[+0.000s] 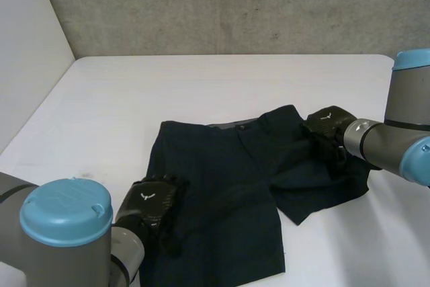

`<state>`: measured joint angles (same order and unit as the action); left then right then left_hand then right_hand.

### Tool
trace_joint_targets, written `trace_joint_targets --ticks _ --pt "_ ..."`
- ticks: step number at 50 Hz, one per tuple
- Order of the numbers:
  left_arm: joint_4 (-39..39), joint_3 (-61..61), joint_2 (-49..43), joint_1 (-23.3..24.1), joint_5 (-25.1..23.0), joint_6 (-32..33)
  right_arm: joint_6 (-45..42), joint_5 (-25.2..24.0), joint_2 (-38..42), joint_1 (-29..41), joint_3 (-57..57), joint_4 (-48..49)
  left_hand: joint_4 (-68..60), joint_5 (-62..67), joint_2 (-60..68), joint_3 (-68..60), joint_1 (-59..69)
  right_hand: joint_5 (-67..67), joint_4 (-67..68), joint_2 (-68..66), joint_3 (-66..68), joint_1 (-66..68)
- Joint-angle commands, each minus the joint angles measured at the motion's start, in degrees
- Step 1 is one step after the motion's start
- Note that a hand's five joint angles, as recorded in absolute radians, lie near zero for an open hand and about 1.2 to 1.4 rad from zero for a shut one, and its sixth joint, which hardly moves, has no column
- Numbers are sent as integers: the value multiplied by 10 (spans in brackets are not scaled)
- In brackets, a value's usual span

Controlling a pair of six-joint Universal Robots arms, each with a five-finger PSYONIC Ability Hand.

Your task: Fold the shorts.

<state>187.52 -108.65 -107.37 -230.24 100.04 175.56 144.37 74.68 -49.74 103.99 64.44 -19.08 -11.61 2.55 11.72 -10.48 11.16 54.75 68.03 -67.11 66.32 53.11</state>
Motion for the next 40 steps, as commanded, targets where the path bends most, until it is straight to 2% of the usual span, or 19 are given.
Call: trace_joint_targets --ticks 1,4,6,7,8,10,11,14,17,22,27,28,33,38,39,40 --pt "27 19 -36 9 2 0 5 -8 -23 1 31 4 -88 79 87 -100 93 152 120 -129 137 269" --pt "27 25 -49 15 2 0 6 -13 -27 1 39 4 -152 143 151 -164 157 152 120 -129 137 269" --pt "26 31 -58 19 2 0 7 -13 -32 1 44 4 -270 260 269 -281 274 152 120 -129 137 269" --pt "26 34 -61 20 2 0 7 -12 -35 1 47 3 -342 333 341 -353 346 152 120 -129 137 269" --pt "26 41 -65 22 5 0 7 -12 -37 1 49 2 -531 521 530 -542 535 152 120 -129 137 269" --pt "26 48 -66 22 9 1 7 -11 -41 1 53 0 -662 652 660 -673 666 152 120 -129 137 269" --pt "26 53 -66 22 14 1 7 -9 -45 1 55 -2 -684 674 683 -695 688 152 120 -129 137 269" --pt "25 81 -63 19 34 15 8 -8 -58 2 61 -4 -684 675 683 -695 688 152 120 -129 137 269" --pt "29 116 -57 4 48 64 9 -7 -74 2 69 -23 -684 675 683 -695 688 152 120 -129 137 269" --pt "51 192 -58 -75 44 179 34 -6 -84 5 79 -72 -684 675 683 -695 688 152 120 -129 137 269" --pt "86 278 -85 -94 39 239 177 -15 -112 48 95 -52 -684 675 683 -695 688 152 120 -129 137 269" --pt "100 307 -102 -97 36 247 232 -17 -127 69 101 -29 -684 675 683 -695 688 152 120 -129 137 269" --pt "130 410 -163 -106 30 265 368 -23 -149 119 134 49 -684 675 683 -695 688 152 120 -129 137 269" --pt "132 474 -217 -126 24 268 499 -25 -152 205 156 147 -684 675 683 -695 688 146 114 -123 131 263" --pt "135 477 -224 -128 22 268 513 -24 -148 219 157 155 -684 675 683 -695 688 65 32 -41 49 181" --pt "137 479 -228 -130 19 268 530 -26 -137 246 155 167 -684 675 683 -695 688 -158 -190 181 -173 -41"
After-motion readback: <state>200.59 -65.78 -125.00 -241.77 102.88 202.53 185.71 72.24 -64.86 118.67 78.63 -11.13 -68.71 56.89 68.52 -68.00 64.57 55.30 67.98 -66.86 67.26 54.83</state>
